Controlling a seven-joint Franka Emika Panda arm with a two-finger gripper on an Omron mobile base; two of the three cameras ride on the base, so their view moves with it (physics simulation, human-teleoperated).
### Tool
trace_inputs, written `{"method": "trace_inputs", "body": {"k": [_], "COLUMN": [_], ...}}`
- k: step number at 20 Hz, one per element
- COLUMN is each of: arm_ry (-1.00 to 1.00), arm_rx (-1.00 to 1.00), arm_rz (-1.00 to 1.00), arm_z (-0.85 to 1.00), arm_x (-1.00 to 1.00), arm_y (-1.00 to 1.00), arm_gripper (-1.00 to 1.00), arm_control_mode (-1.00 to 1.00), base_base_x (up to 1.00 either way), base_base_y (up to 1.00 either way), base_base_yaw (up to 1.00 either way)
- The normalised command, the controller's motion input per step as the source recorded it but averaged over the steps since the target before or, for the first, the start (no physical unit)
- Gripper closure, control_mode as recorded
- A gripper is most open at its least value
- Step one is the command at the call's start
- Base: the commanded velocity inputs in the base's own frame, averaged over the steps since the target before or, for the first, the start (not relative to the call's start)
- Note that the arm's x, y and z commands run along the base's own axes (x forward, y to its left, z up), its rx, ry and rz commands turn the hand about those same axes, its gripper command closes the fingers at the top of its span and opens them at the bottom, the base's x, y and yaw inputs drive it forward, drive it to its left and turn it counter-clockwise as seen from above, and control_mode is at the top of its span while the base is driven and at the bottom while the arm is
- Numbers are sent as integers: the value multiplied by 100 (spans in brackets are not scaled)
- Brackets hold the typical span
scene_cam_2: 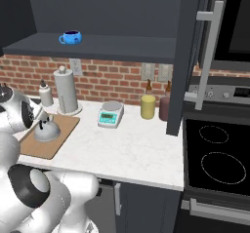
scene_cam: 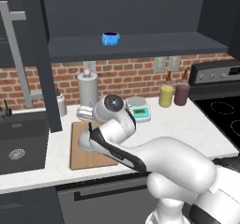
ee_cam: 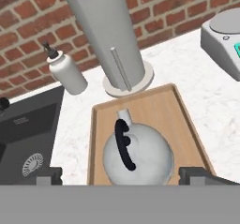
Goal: Pick the kettle from the counter and place it on the tray. Then pick the mug from the cabinet and place it on the tray. Then close the cabinet doors.
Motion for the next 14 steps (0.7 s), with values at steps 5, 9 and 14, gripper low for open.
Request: {"method": "trace_inputs", "body": {"k": [5,9,14], "arm_ry": [6,2,1], "arm_rx": [-6,-2,0], "arm_rz": [2,0,0], "arm_z": [69,0,15], "arm_x": [-49,-12,-3], "arm_y": [-18,-10,0], "arm_gripper": [-100,-100,-100], "arm_control_mode": [-100,-100,-100], "base_base_x": [0,0,0], "base_base_y": [0,0,0], "base_base_yaw": [0,0,0]}}
